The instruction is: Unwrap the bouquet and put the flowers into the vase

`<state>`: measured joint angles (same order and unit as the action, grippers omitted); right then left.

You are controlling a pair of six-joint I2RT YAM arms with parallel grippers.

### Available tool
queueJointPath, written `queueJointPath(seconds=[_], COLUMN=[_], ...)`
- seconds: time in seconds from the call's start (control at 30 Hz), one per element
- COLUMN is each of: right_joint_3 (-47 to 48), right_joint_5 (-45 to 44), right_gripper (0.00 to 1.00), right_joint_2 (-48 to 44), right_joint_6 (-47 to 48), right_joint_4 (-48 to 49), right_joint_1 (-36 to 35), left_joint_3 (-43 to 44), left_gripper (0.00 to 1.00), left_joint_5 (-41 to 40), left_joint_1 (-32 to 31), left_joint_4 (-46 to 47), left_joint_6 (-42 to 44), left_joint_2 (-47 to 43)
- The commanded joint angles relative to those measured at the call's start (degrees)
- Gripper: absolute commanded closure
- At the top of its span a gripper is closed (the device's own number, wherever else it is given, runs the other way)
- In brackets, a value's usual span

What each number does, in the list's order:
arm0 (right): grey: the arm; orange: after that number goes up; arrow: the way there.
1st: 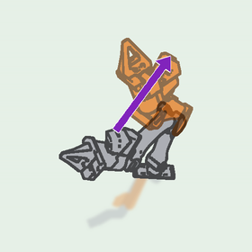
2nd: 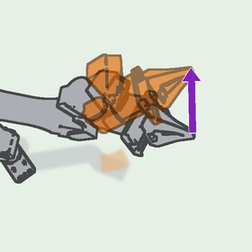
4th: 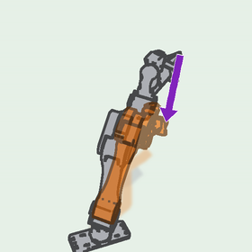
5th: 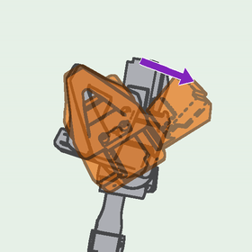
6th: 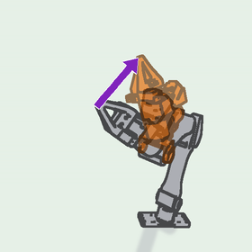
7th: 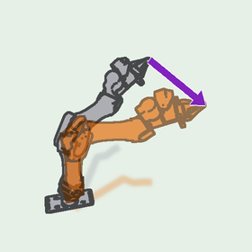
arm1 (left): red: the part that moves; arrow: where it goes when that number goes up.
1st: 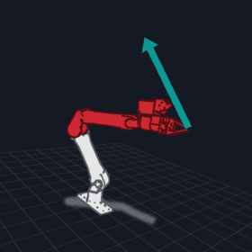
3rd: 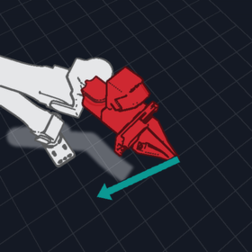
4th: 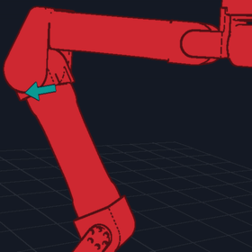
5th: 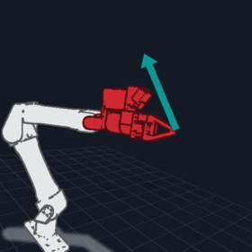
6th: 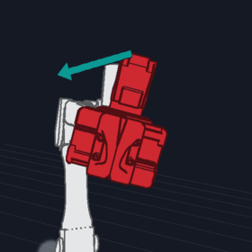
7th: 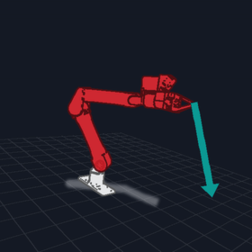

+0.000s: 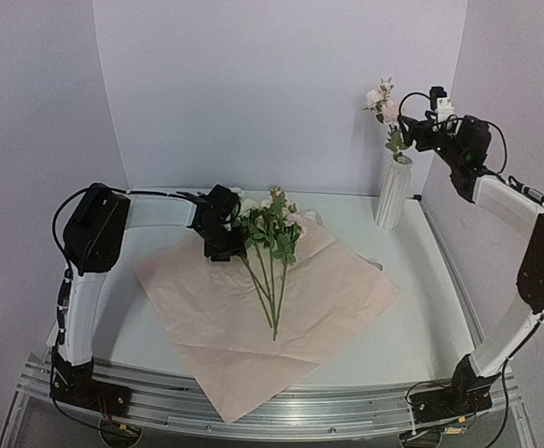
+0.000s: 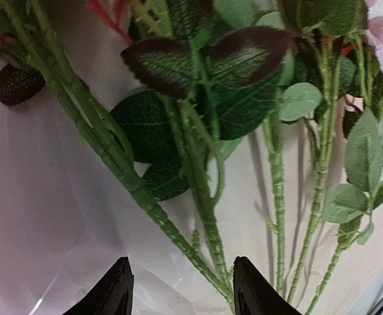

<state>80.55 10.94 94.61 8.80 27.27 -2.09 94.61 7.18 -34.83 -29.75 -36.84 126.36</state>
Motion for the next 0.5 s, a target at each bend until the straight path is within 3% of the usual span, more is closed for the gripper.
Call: queueJointPath(seconds=[0.0, 0.13, 0.33, 0.47], right_joint_3=[-3.55, -6.36, -9.26, -10.39], right_joint_5=[4.3, 5.04, 4.11, 4.78], right_gripper=[0.09, 0.09, 0.09, 0.09], right_joint_2=[-5.33, -8.46, -11.53, -13.12], right_joint_6=[-0.57, -0.89, -1.29, -1.72], right_joint_4=[0.02, -0.26, -0.22, -0.32], right_joint_1=[-1.74, -2.19, -2.14, -2.16], left_joint_3=[4.27, 4.79, 3.11, 2.2], left_gripper=[0.53, 0.58, 0.76, 0.77], left_joint_5=[-3.01, -1.5, -2.16, -1.98], left_joint_1=[0.81, 0.8, 1.38, 2.06], left_joint_4=[-1.46, -0.37, 0.42, 0.8], left_joint_6=[-2.31, -3.56, -2.61, -2.45], left_joint_2=[2.74, 2.81, 4.36, 5.22])
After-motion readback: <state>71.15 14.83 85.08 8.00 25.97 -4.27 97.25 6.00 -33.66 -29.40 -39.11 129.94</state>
